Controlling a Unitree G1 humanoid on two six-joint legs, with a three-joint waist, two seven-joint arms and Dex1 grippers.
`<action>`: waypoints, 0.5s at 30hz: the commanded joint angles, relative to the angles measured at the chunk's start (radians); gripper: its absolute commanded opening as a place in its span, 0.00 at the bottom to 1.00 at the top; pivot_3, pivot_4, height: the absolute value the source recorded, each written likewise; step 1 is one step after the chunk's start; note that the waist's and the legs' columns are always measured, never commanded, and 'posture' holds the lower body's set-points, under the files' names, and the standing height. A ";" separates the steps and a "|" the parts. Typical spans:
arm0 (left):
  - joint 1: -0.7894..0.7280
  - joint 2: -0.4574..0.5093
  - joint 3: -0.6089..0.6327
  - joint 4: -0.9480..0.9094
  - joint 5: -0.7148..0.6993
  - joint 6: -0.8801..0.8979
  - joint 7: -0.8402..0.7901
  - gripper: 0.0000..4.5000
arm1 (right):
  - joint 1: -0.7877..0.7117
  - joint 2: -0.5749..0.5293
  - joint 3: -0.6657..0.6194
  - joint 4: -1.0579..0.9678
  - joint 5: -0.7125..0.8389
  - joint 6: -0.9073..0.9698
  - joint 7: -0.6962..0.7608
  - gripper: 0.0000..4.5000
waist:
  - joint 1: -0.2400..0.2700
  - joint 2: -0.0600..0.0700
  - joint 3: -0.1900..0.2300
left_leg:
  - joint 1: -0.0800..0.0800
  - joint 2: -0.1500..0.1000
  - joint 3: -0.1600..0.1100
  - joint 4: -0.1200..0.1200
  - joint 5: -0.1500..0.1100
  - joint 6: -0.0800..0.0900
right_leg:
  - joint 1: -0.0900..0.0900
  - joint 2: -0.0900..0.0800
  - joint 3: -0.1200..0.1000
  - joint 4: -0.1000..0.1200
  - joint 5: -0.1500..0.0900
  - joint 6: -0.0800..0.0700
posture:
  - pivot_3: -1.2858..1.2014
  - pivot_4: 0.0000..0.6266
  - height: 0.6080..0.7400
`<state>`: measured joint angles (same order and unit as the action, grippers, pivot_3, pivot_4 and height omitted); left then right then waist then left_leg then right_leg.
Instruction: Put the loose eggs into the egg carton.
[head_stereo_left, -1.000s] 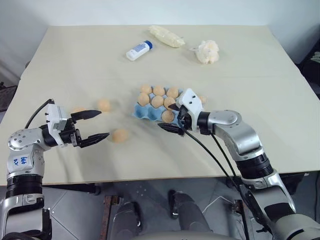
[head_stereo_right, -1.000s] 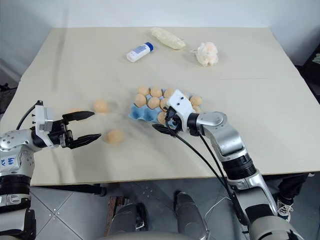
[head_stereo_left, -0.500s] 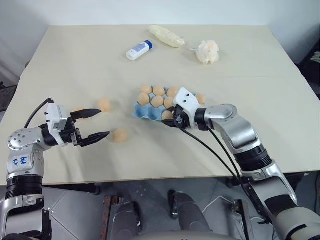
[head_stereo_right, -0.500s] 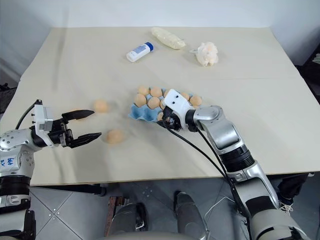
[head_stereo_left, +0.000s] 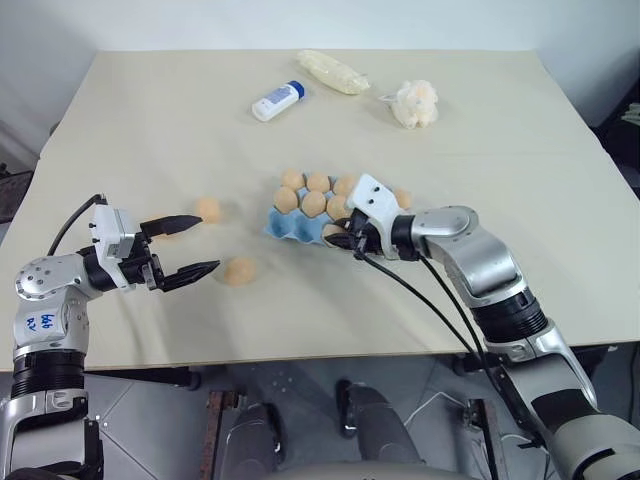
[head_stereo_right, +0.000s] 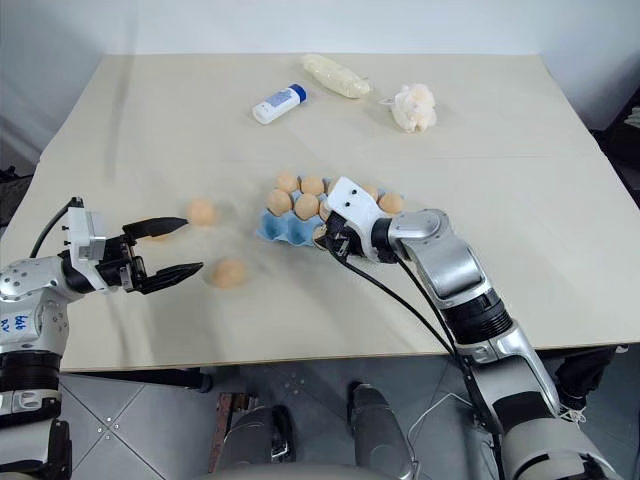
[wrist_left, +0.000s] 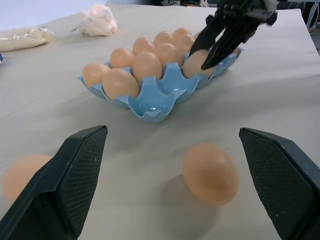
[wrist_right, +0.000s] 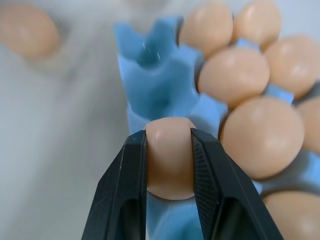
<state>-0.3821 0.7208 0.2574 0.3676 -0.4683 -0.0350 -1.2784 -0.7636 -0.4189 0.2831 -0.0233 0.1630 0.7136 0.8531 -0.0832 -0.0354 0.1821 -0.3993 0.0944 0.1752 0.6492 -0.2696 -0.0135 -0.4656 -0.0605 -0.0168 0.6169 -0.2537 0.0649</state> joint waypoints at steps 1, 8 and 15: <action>0.004 0.000 0.024 -0.032 -0.022 -0.008 0.006 1.00 | -0.029 -0.001 -0.075 -0.079 0.061 0.027 0.004 0.20 | 0.000 0.000 0.000 | 0.000 0.000 0.000 0.000 0.000 0.000 | 0.000 0.000 0.000 0.000 0.000 0.000 | 0.52 0.24 1.00; 0.009 -0.009 0.023 -0.040 -0.025 -0.008 0.014 1.00 | 0.002 -0.086 -0.105 -0.148 0.079 0.081 0.014 0.20 | 0.003 0.000 0.000 | -0.001 0.000 -0.001 0.000 0.000 0.000 | 0.000 0.000 -0.001 0.000 0.000 0.000 | 0.52 0.24 1.00; 0.003 -0.013 0.022 -0.037 -0.023 -0.007 0.016 1.00 | 0.053 -0.200 -0.116 -0.175 0.090 0.093 0.040 0.20 | 0.006 0.000 0.000 | -0.003 -0.001 -0.001 0.001 0.000 0.000 | -0.001 -0.001 -0.002 -0.002 0.000 0.000 | 0.52 0.24 1.00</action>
<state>-0.3763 0.7069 0.2592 0.3604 -0.4717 -0.0344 -1.2651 -0.7151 -0.5978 0.1927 -0.1577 0.2386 0.8090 0.8836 -0.0776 -0.0355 0.1820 -0.4023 0.0939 0.1739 0.6498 -0.2697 -0.0133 -0.4666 -0.0611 -0.0186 0.6149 -0.2537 0.0649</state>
